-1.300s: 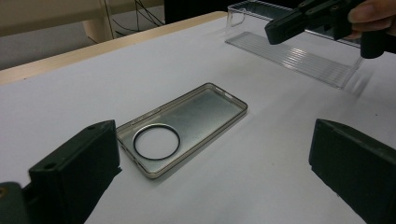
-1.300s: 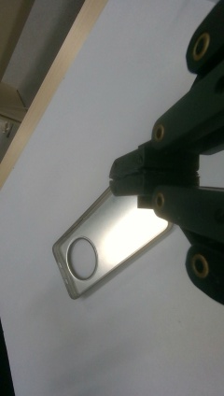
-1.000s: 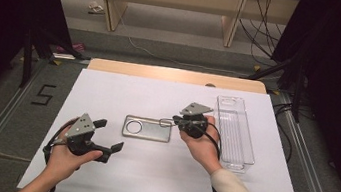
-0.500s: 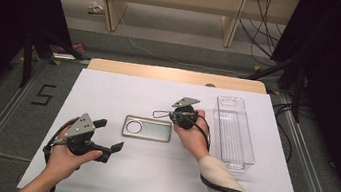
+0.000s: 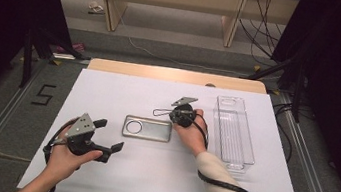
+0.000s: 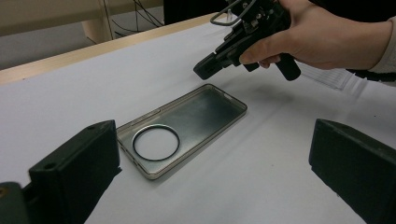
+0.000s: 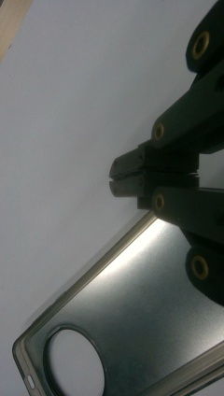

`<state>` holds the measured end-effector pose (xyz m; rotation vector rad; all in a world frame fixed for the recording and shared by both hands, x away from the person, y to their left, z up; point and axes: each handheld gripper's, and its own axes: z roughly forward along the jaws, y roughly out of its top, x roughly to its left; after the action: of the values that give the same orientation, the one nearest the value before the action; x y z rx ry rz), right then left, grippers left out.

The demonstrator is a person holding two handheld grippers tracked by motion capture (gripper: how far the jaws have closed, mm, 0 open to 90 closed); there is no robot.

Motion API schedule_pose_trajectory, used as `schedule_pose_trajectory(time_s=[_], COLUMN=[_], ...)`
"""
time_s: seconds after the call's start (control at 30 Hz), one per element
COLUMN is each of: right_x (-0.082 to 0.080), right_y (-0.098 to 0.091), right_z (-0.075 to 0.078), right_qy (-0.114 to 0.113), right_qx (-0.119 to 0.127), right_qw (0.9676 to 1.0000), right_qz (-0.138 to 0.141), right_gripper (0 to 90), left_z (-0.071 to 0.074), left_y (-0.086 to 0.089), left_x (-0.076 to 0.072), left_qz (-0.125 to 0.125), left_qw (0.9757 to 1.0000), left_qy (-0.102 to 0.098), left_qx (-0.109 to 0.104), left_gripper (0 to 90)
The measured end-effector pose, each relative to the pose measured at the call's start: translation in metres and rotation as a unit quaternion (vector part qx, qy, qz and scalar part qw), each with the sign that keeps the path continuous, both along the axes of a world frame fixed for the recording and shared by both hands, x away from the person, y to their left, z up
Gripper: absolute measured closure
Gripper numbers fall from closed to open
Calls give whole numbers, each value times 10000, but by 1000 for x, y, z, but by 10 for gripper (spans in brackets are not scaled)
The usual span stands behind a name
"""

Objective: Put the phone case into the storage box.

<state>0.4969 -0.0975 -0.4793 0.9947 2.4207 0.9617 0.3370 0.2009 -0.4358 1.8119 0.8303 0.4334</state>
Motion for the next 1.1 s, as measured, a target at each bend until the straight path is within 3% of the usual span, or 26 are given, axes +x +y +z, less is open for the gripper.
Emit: schedule_pose_trajectory(time_s=[0.33,0.93,1.1], right_x=[3,-12,-11], right_y=[6,7,6], right_z=[-1,6,6], right_qy=[59,305,352], right_qx=[-104,-236,-235], right_qw=[9999,9975,9974], right_qz=[113,593,581], right_gripper=[898,900,900], left_z=[0,-1,-1], left_y=[0,1,1], left_x=[0,1,1], left_qz=[4,7,15], left_qw=[10000,10000,10000], left_qy=[-4,8,11], left_qx=[-2,19,14], left_gripper=[13,13,13])
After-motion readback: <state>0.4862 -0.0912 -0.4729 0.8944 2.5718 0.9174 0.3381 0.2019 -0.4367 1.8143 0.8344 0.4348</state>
